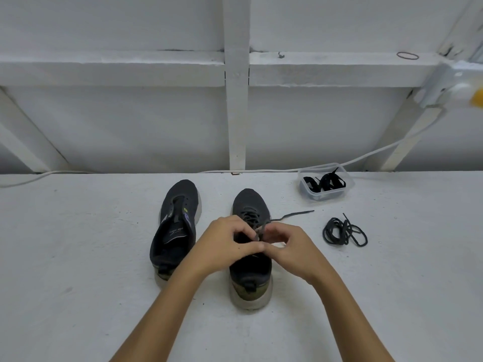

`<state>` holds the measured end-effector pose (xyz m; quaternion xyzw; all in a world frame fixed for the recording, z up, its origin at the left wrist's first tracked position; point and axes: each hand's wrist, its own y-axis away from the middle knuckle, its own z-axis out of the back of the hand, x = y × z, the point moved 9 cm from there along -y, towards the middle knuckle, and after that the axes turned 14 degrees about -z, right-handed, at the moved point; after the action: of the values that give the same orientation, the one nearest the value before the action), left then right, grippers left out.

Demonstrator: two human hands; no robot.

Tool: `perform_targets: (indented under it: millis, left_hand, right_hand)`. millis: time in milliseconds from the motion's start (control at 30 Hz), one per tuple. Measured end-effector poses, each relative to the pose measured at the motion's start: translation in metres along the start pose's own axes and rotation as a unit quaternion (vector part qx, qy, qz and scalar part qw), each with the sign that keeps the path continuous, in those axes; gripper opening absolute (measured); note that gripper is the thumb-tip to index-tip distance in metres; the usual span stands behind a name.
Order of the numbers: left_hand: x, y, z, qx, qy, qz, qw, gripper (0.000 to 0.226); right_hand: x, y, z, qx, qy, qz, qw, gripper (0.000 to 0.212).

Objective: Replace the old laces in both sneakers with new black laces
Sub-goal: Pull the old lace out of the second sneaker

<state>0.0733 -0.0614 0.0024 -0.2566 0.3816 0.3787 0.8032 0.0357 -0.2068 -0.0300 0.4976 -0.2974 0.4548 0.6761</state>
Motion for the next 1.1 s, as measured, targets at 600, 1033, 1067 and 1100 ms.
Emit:
perform_targets:
  millis: [600, 1033, 1067, 1100]
  left_hand:
    - [0.037, 0.013, 0.05, -0.216, 0.564, 0.072, 0.794, 0.009]
    - [0.067, 0.021, 0.102, -0.381, 0.331, 0.082, 0.859, 0.034]
    - [0.071, 0.024, 0.106, -0.378, 0.25, 0.102, 0.886, 0.035]
    - [0.073, 0.026, 0.109, -0.369, 0.182, 0.112, 0.904, 0.035]
  right_hand:
    - [-0.015, 0.0, -0.002, 0.086, -0.307, -0.105, 0.942, 0.006]
    - [-0.002, 0.0, -0.004, 0.04, -0.134, -0.066, 0.988, 0.026]
    - [0.006, 0.002, -0.007, 0.018, -0.069, -0.033, 0.997, 0.028]
    - [0.013, 0.003, -0.009, -0.01, -0.003, -0.001, 1.0, 0.028]
